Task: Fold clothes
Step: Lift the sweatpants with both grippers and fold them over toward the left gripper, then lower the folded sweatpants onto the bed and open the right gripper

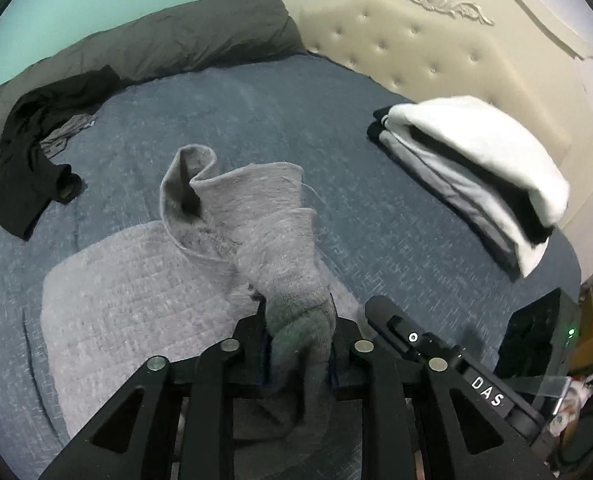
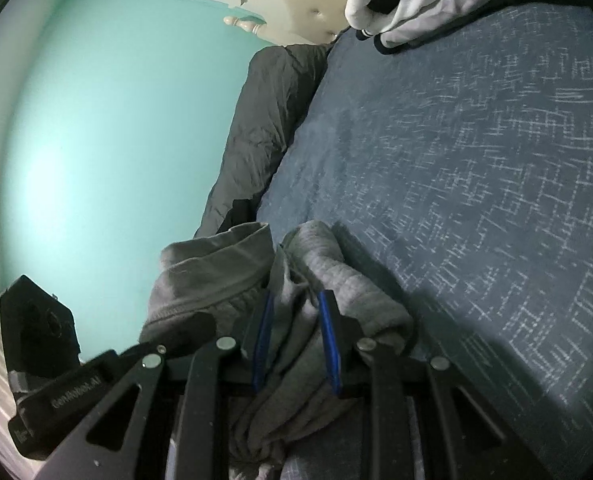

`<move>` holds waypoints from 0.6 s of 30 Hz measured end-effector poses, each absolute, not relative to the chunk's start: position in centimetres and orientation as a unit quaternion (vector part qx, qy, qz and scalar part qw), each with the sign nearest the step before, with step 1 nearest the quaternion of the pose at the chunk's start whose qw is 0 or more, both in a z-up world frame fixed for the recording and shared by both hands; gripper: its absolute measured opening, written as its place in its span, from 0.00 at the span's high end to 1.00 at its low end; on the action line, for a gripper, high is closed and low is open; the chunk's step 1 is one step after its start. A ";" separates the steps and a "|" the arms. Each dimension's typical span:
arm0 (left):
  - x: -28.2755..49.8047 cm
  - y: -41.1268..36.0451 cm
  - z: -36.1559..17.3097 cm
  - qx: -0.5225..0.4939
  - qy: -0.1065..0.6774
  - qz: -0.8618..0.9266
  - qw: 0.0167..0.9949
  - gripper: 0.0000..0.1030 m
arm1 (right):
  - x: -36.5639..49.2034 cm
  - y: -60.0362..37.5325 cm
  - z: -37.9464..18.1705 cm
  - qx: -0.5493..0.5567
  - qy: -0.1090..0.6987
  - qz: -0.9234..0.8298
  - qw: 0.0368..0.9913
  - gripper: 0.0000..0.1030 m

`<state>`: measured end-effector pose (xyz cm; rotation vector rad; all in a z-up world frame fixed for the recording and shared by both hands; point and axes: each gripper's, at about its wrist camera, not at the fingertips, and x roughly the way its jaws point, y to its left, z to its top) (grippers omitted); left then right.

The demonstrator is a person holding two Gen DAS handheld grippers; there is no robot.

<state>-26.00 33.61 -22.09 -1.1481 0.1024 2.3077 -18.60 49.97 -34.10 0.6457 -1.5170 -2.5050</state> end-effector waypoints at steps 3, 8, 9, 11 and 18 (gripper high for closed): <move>-25.5 33.0 -20.5 -0.420 0.034 0.862 0.283 0.66 | -18.8 49.8 -33.9 0.215 -0.501 -0.835 0.076 0.76; -25.2 31.4 -17.5 -0.396 0.022 0.871 0.289 0.61 | -19.1 49.9 -33.7 0.215 -0.497 -0.837 0.076 0.75; -25.4 31.0 -17.1 -0.392 0.022 0.874 0.285 0.61 | -19.0 50.0 -33.7 0.213 -0.497 -0.838 0.075 0.71; -25.3 29.5 -16.6 -0.391 0.021 0.879 0.271 0.61 | -18.8 50.2 -33.7 0.208 -0.501 -0.837 0.074 0.64; -25.7 24.9 -19.4 -0.416 0.037 0.883 0.211 0.61 | -18.5 50.4 -32.9 0.175 -0.516 -0.832 0.099 0.40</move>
